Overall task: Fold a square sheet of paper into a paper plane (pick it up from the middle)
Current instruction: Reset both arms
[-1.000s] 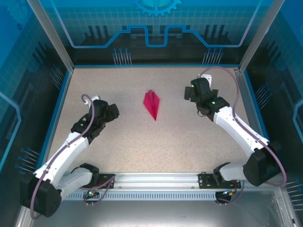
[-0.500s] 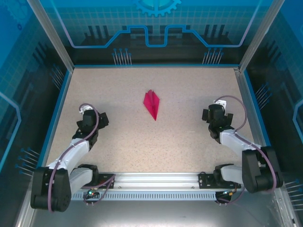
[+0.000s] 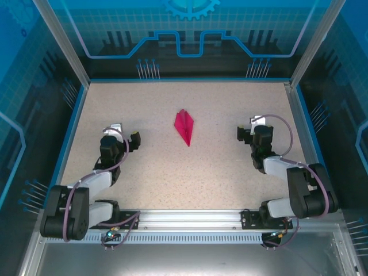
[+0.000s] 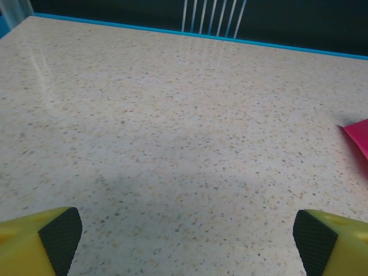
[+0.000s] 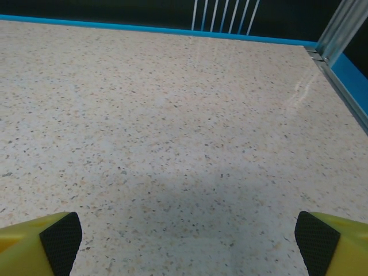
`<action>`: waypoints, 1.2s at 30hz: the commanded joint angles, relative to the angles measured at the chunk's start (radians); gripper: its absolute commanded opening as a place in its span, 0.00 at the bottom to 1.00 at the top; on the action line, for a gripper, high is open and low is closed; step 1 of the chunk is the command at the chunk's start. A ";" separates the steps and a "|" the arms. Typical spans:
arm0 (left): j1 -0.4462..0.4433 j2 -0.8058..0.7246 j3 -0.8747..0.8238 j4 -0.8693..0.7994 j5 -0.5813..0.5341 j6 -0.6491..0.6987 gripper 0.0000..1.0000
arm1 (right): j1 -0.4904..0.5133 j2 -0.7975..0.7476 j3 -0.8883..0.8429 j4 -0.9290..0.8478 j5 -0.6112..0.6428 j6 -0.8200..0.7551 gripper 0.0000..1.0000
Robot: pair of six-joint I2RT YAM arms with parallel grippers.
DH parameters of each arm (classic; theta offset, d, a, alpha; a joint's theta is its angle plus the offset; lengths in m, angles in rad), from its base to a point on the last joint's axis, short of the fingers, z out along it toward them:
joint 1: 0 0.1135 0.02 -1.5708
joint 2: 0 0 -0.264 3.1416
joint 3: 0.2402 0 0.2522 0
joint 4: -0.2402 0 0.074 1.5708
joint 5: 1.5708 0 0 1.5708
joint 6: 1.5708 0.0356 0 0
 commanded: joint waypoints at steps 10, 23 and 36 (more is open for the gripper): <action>0.011 0.246 0.055 0.244 0.070 0.049 0.98 | -0.037 0.103 -0.033 0.195 -0.107 -0.029 0.99; 0.009 0.308 0.135 0.149 0.043 0.049 0.98 | -0.038 0.106 -0.023 0.178 -0.108 -0.026 0.99; 0.009 0.309 0.143 0.135 0.060 0.054 0.99 | -0.038 0.106 -0.021 0.177 -0.108 -0.026 0.99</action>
